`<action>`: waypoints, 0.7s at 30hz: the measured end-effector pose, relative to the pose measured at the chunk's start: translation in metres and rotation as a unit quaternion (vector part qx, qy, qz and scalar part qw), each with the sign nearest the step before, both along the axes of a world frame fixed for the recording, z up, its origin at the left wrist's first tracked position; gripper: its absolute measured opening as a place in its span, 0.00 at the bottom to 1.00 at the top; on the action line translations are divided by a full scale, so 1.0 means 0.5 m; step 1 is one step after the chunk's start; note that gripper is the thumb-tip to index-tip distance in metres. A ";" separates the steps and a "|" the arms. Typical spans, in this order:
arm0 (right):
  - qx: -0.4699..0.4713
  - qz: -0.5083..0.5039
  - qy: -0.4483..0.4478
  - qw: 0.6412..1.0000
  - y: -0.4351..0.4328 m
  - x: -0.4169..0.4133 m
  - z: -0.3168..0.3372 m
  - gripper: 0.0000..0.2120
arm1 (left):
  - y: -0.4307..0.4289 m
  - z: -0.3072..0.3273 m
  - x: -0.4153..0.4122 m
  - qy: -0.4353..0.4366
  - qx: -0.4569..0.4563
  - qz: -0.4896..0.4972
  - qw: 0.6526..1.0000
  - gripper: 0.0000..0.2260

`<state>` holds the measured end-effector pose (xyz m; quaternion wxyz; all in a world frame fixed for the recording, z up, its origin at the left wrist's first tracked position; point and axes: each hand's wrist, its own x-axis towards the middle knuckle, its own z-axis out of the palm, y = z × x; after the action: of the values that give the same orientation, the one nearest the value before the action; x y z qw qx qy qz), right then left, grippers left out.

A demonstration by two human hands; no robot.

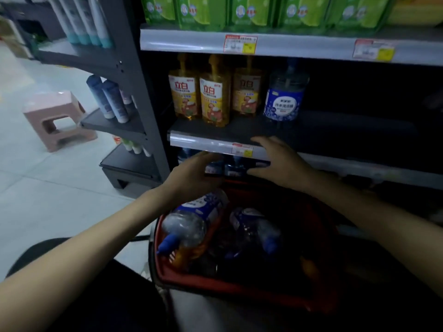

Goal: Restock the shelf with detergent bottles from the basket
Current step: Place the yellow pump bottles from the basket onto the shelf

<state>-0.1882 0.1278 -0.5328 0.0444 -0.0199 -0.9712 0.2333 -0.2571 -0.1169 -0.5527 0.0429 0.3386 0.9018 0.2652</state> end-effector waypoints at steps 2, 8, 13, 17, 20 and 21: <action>0.009 0.013 -0.026 1.000 0.008 0.052 -0.017 0.38 | -0.002 -0.019 0.044 0.008 -0.040 -0.032 0.999 0.29; 0.029 0.011 -0.138 0.990 0.041 0.178 -0.092 0.29 | 0.007 -0.099 0.142 0.034 -0.102 -0.105 0.989 0.29; 0.013 -0.070 -0.171 0.983 0.100 0.256 -0.187 0.17 | 0.064 -0.149 0.181 0.110 -0.101 -0.206 0.967 0.29; -0.037 -0.086 -0.179 0.979 0.119 0.304 -0.244 0.13 | 0.144 -0.173 0.207 0.142 -0.091 -0.277 0.946 0.27; -0.061 -0.063 -0.161 0.983 0.131 0.332 -0.267 0.04 | 0.209 -0.187 0.222 0.143 -0.124 -0.326 0.926 0.25; -0.051 -0.049 -0.155 0.985 0.137 0.340 -0.272 0.01 | 0.229 -0.193 0.228 0.143 -0.138 -0.342 0.918 0.24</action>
<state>-0.0182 0.1961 -0.6686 -0.0966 -0.1059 -0.9510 0.2740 -0.1432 -0.0022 -0.6492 0.0477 0.6516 0.7550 0.0557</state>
